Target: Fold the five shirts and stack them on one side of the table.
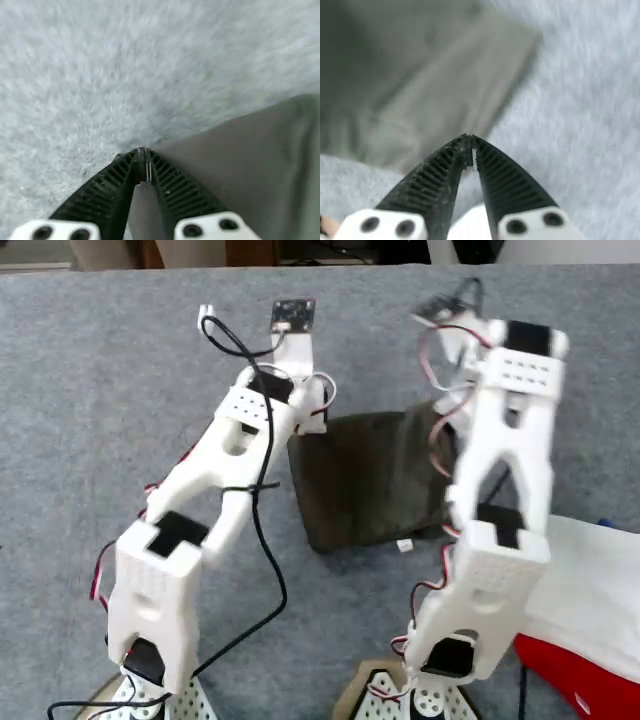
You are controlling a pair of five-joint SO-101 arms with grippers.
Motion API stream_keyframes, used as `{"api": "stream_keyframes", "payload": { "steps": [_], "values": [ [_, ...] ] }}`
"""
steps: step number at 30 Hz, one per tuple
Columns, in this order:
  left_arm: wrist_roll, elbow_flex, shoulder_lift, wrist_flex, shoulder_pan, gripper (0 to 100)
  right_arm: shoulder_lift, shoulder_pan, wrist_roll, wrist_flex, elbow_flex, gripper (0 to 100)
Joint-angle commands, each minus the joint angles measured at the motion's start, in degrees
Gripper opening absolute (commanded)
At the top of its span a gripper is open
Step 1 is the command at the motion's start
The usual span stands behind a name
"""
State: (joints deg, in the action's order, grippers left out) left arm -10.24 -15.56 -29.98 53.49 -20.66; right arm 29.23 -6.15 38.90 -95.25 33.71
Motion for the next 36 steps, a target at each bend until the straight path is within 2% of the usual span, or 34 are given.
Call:
{"api": "stream_keyframes", "payload": {
  "steps": [1, 4, 8, 16, 27, 29, 32, 34, 36],
  "values": [
    [-2.29, -6.42, -3.82, 1.05, -0.35, 2, 3.38, 4.44, -1.14, 1.23, 3.56, 0.5],
    [-4.22, -12.22, -8.57, 4.92, 0.18, 2, 8.75, 4.44, -3.52, 3.69, 4.53, 0.5],
    [-5.63, -20.92, -14.73, 11.43, 1.85, 2, 15.34, 1.01, -3.96, 4.13, 7.43, 0.5],
    [-5.19, -39.30, -24.92, 22.15, 3.34, 2, 22.81, -3.21, -3.78, 3.78, 13.67, 0.5],
    [-2.55, -64.53, -28.26, 39.56, 2.64, 2, 17.98, -4.00, -4.75, -7.21, 27.74, 0.5],
    [-2.11, -68.31, -28.18, 42.64, 2.55, 2, 14.37, -4.70, -5.80, -7.21, 25.36, 0.5],
    [0.97, -71.82, -28.44, 46.86, 2.37, 2, 7.43, -4.53, -6.24, -7.21, 14.46, 0.5],
    [2.46, -70.42, -28.53, 47.38, 2.11, 2, 1.45, -4.44, -9.32, -7.12, 5.85, 1.7],
    [3.34, -67.25, -28.09, 47.38, 2.11, 2, -4.88, -4.62, -13.36, -6.33, -1.80, 7.4]
  ]
}}
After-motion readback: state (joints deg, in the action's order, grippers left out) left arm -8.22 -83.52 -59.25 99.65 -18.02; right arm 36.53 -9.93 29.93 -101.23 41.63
